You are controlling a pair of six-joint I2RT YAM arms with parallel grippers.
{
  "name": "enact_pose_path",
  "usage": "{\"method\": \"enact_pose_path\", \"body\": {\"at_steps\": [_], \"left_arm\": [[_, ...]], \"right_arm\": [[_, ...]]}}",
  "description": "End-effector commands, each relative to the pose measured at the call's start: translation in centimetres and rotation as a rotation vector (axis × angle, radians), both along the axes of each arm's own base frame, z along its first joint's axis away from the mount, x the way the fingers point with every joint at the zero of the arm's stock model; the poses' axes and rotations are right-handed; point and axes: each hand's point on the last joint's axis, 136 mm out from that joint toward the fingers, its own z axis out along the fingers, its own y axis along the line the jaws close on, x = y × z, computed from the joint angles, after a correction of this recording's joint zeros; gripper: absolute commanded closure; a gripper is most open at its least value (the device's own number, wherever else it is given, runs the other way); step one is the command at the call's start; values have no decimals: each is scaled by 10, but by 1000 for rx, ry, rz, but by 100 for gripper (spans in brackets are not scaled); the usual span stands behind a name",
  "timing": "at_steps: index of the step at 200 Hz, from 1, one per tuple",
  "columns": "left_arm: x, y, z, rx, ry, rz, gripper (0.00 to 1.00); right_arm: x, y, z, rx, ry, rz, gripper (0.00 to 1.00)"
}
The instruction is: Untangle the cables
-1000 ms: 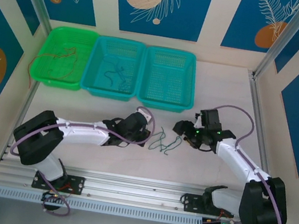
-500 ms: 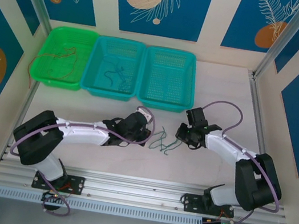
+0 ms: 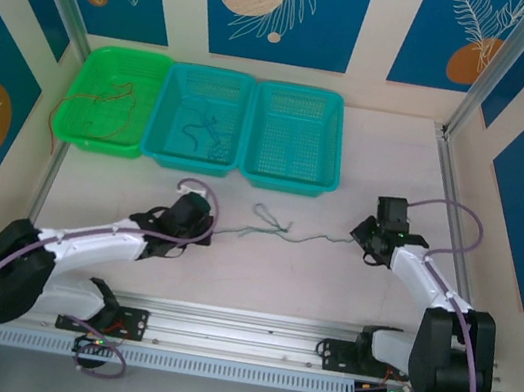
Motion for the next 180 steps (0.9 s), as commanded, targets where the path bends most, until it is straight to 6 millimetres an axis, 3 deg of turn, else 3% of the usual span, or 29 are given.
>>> {"method": "enact_pose_path", "body": {"at_steps": [1,21,38,49,74,86,96,105,135,158,180], "left_arm": [[-14,35,-14,34,53,76,100],[-20,49,-15,32,60,101,100],[-20,38,-10,-33,36,55,100],[-18,21,-3,-104,10,-16,100],[-16,-17,16,-240,-51,-187,100],[-15,-26,19,-249,-53,-233,100],[-14,-30,19,-242,-48,-255,100],[-14,-32,18,-237,-41,-264,100],[-12,-35,14,-223,-30,-270,100],[-10,-37,15,-219,-40,-270,100],[-9,-38,15,-207,-45,-272,100]], "right_arm": [[-7,-23,-1,-17,-2,-95,100],[-8,-34,0,15,-5,-148,100],[-3,-30,3,64,-28,-142,100],[2,-17,7,111,-45,-90,100],[5,38,18,176,-59,128,100],[0,49,21,137,-44,179,84],[-5,54,27,105,-34,197,58],[-9,53,34,89,-40,192,44],[-15,64,79,95,-197,277,33],[-22,102,116,86,-337,482,29],[-30,132,131,-17,-370,656,25]]}}
